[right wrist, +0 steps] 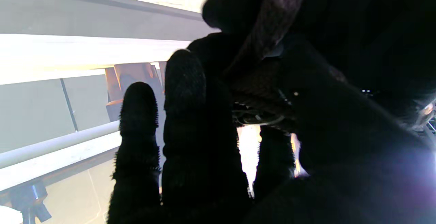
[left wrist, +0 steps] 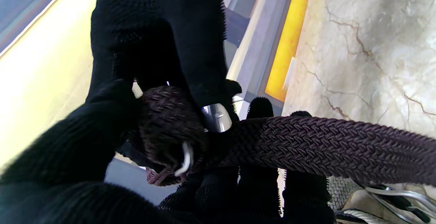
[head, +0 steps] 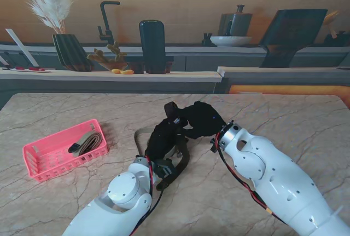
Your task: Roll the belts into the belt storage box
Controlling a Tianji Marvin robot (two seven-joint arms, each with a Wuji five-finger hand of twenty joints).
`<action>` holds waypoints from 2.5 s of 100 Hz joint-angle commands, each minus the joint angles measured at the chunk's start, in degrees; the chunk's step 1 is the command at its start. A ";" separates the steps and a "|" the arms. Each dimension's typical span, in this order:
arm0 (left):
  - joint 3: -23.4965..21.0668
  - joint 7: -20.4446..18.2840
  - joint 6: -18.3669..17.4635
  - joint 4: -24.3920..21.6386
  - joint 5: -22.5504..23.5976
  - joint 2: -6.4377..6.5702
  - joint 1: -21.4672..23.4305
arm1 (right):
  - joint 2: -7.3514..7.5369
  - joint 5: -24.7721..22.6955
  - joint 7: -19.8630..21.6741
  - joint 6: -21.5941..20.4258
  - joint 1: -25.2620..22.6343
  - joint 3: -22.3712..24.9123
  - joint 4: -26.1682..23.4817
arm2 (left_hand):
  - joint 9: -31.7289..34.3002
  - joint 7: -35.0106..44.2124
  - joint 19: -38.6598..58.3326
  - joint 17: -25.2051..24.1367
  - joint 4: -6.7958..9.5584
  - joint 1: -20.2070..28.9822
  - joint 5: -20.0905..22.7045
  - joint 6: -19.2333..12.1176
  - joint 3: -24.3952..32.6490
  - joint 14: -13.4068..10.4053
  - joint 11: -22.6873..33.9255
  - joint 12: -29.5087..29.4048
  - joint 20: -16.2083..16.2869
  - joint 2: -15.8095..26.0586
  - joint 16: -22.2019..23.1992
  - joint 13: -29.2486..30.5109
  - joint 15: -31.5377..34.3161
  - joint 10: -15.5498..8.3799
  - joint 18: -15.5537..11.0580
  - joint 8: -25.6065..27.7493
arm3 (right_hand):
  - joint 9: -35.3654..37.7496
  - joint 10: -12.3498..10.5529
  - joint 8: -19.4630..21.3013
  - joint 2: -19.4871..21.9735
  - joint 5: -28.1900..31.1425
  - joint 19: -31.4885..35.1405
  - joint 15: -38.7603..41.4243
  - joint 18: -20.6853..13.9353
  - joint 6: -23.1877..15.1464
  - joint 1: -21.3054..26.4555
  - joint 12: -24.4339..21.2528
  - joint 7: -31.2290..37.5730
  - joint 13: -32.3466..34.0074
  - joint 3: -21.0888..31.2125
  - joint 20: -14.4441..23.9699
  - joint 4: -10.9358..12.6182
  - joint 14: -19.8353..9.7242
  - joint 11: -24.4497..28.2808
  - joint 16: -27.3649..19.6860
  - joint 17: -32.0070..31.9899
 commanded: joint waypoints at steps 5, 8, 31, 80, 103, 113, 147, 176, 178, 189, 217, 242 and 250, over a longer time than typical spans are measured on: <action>-0.52 0.53 1.13 -3.87 1.23 -0.46 -0.12 | 0.21 -0.90 0.97 0.61 -1.47 -0.51 1.49 | 5.80 8.53 5.69 6.05 1.95 13.50 3.15 -17.50 3.82 -2.65 7.03 3.93 0.86 2.30 2.41 5.27 4.89 -5.80 -2.59 1.30 | -2.46 -0.19 2.91 1.23 8.44 -0.96 -1.11 0.13 4.79 -4.22 -0.60 7.16 -1.78 4.43 -0.49 2.34 -0.58 -2.26 -0.58 -0.93; -0.60 0.92 1.56 -4.07 1.57 -0.48 -0.06 | 0.26 -1.07 1.01 0.68 -1.72 -0.24 1.23 | 8.06 9.91 6.74 7.48 1.26 17.60 3.57 -17.67 4.51 -2.73 4.97 7.95 0.61 1.50 3.85 6.57 6.04 -5.98 -2.85 1.25 | -2.99 -0.03 3.17 1.11 8.39 -1.06 -1.35 0.13 5.33 -5.32 -0.72 6.04 -2.20 4.67 -0.46 2.42 -0.61 -2.39 -0.67 -1.06; -0.72 2.17 4.41 -3.90 4.91 -0.53 -0.43 | 0.89 -3.02 2.58 0.05 -6.38 5.16 -4.63 | 12.30 15.75 9.23 11.55 0.85 28.24 6.94 -18.20 6.61 -3.17 4.63 12.06 2.20 4.21 12.54 11.80 5.85 -5.82 -2.28 2.88 | -10.78 -0.29 12.71 2.45 4.13 -2.95 -4.74 0.72 5.88 -12.89 -1.32 -6.82 -7.65 6.90 0.46 8.02 -0.90 -5.16 -2.05 -3.95; 2.59 6.30 3.45 2.53 25.85 -0.56 -3.53 | 0.50 -3.77 2.37 2.73 -14.78 17.68 -16.60 | 13.03 23.50 9.02 12.01 0.26 28.77 7.69 -19.43 7.12 -3.11 6.09 11.61 2.77 3.57 13.87 12.45 5.74 -5.94 -2.19 7.70 | -27.98 2.96 13.33 4.24 -9.85 -6.07 -15.61 -0.66 11.92 -16.67 -3.48 -16.43 -13.01 0.77 0.86 8.14 1.88 -11.12 -8.81 -5.33; 4.30 7.85 0.61 5.55 36.74 0.13 -4.88 | 0.73 5.51 13.23 7.15 -12.94 17.27 -16.26 | 13.31 27.87 9.46 12.27 -0.10 28.66 7.04 -21.34 7.68 -3.15 6.89 11.56 2.35 3.10 13.58 12.57 6.11 -6.40 -2.08 11.91 | -29.74 7.46 12.52 4.02 -6.81 -7.19 -17.66 -0.85 19.45 -15.64 -3.39 -22.04 -12.95 -3.23 0.86 7.82 2.38 -11.34 -9.81 -5.13; 4.72 8.08 -0.46 6.00 39.64 0.49 -5.09 | 0.64 8.52 14.92 9.18 -11.28 15.68 -14.49 | 13.53 29.30 9.57 12.45 -0.22 28.57 6.92 -22.01 7.85 -3.27 7.00 11.33 2.06 2.92 13.32 12.73 6.20 -6.47 -2.22 13.57 | -29.01 8.51 12.83 3.72 -4.82 -7.04 -16.79 -1.43 20.73 -14.79 -2.85 -23.32 -12.44 -3.62 0.99 7.82 1.69 -10.15 -9.36 -4.38; 5.29 8.46 -1.85 6.40 43.06 0.93 -5.39 | 0.59 18.56 20.26 9.02 -6.79 10.75 -9.18 | 13.76 30.70 9.71 12.65 -0.34 28.37 6.78 -22.83 8.12 -3.22 6.98 10.93 1.58 2.78 12.96 12.90 6.23 -6.45 -2.13 16.06 | -20.94 4.15 19.89 3.70 1.28 -5.51 -11.55 -3.28 12.43 -10.30 -0.81 -16.45 -7.38 3.73 1.05 7.14 -0.82 -5.61 -6.75 -1.18; 5.48 8.53 -1.76 6.50 42.71 0.78 -5.53 | 0.12 24.12 21.30 6.93 -3.39 6.23 -4.79 | 13.82 30.43 9.73 12.81 -0.43 28.26 6.96 -22.76 7.98 -3.29 6.84 10.76 1.30 2.77 12.76 13.01 6.16 -6.35 -2.24 16.62 | -1.05 -0.47 6.02 5.23 10.75 -0.43 -4.94 -4.02 -0.75 3.78 -0.02 8.98 4.92 2.97 1.73 1.79 -1.41 -4.75 -1.88 4.88; 5.46 8.53 -1.75 6.44 42.62 0.77 -5.49 | 0.05 24.34 21.21 6.96 -3.19 6.01 -4.55 | 13.79 30.34 9.73 12.84 -0.43 28.25 6.89 -22.73 7.98 -3.28 6.78 10.72 1.27 2.76 12.71 12.95 6.10 -6.18 -2.27 16.62 | 0.80 -0.63 5.63 5.18 12.27 0.04 -4.39 -4.08 -1.27 4.36 0.04 9.61 6.08 4.25 1.76 1.59 -1.33 -5.09 -1.63 5.42; 5.27 8.36 -1.68 6.20 41.97 0.77 -5.33 | -0.53 25.11 19.35 7.12 -2.59 5.55 -3.74 | 13.03 26.14 8.70 11.46 -0.16 25.13 7.21 -21.44 7.20 -2.56 4.26 10.94 0.62 1.27 12.42 11.44 5.12 -4.79 -2.07 14.42 | 6.22 -0.94 3.15 4.15 17.20 1.50 -3.26 -3.76 -1.56 4.65 -0.24 11.53 9.44 8.23 1.65 0.74 -0.71 -6.40 -0.98 6.93; 4.81 6.15 -0.57 6.72 39.62 1.01 -5.72 | -1.91 22.75 11.29 7.94 -5.56 10.04 -9.44 | 3.73 14.92 2.85 -1.95 2.20 10.65 6.85 -20.11 5.35 -0.44 7.34 1.76 0.66 1.74 3.09 -1.14 3.07 -4.30 1.15 5.50 | 7.09 -0.62 2.89 3.85 17.90 1.72 -2.49 -2.14 -1.25 4.28 0.15 12.37 10.16 9.65 1.55 0.76 0.00 -6.00 -0.31 6.65; 4.19 3.70 1.21 6.38 36.86 1.36 -5.63 | -1.77 15.62 7.24 5.24 -7.37 14.24 -14.76 | 7.25 12.82 0.79 -4.74 2.08 11.28 12.15 -20.86 2.10 0.01 5.46 0.50 0.85 4.84 0.87 -1.39 0.64 -4.08 0.97 4.10 | 6.85 -1.12 3.05 4.49 17.41 1.72 -2.28 -2.55 -1.83 4.10 0.07 12.59 9.89 9.19 1.42 1.23 -0.47 -5.73 -0.15 6.48; 3.90 2.98 1.59 5.99 35.75 1.47 -5.41 | -1.58 13.65 6.81 4.43 -7.61 15.39 -16.12 | 10.50 13.96 0.59 -4.74 -0.97 16.83 15.01 -22.13 -2.50 -0.14 4.43 2.42 0.59 5.51 -0.49 -0.50 -0.13 -4.31 0.60 5.33 | 6.68 -1.24 3.16 4.72 17.16 1.65 -2.22 -2.82 -2.04 4.08 0.08 12.70 9.87 8.99 1.34 1.33 -0.64 -5.62 -0.11 6.33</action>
